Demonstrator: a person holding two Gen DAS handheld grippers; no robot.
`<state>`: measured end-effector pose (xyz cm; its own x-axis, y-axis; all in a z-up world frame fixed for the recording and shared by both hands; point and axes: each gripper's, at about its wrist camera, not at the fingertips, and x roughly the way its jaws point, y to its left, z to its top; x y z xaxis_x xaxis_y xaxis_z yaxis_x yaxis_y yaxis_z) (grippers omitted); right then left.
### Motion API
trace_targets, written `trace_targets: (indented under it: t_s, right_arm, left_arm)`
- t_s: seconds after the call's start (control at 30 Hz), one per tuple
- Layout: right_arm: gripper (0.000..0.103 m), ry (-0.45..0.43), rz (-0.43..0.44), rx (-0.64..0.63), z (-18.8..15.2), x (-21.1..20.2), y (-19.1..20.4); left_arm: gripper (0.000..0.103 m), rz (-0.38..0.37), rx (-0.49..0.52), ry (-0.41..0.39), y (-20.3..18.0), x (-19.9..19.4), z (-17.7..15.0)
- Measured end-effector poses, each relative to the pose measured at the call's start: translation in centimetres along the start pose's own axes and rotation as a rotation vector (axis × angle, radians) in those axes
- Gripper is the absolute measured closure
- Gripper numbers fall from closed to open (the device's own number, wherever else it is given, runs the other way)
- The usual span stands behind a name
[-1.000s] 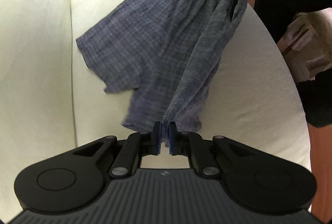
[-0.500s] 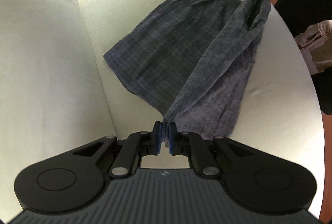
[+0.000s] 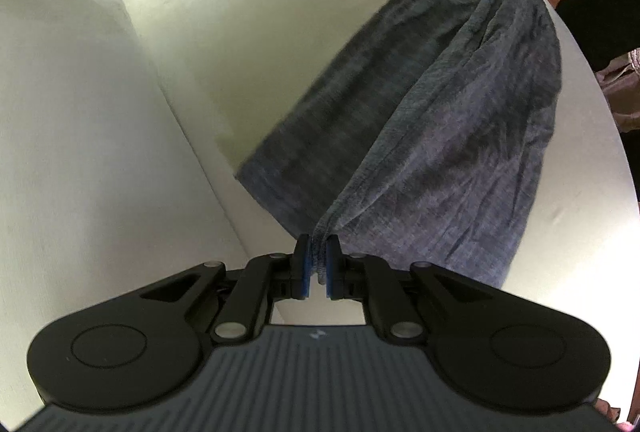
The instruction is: Fold clothes
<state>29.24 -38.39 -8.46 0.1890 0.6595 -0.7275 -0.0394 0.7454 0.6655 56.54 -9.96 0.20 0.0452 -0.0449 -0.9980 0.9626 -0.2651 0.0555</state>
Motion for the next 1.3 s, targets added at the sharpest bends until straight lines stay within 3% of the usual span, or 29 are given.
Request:
trace_targets:
  t_s: [0.2,0.47,1.3]
  right_arm:
    - [0.096,-0.04,-0.005,0.08,-0.3,0.2,-2.1]
    - [0.096,-0.067,-0.008,0.134,-0.5,0.3,-3.6]
    - [0.096,-0.132,-0.059,0.271,-0.8,-0.1,-6.7]
  left_arm:
    - [0.097,0.019,0.042,0.02,1.7,2.2,2.7]
    - [0.097,0.035,0.043,0.034,3.0,4.1,4.0]
    - [0.097,0.041,0.037,0.089,4.1,9.9,3.7]
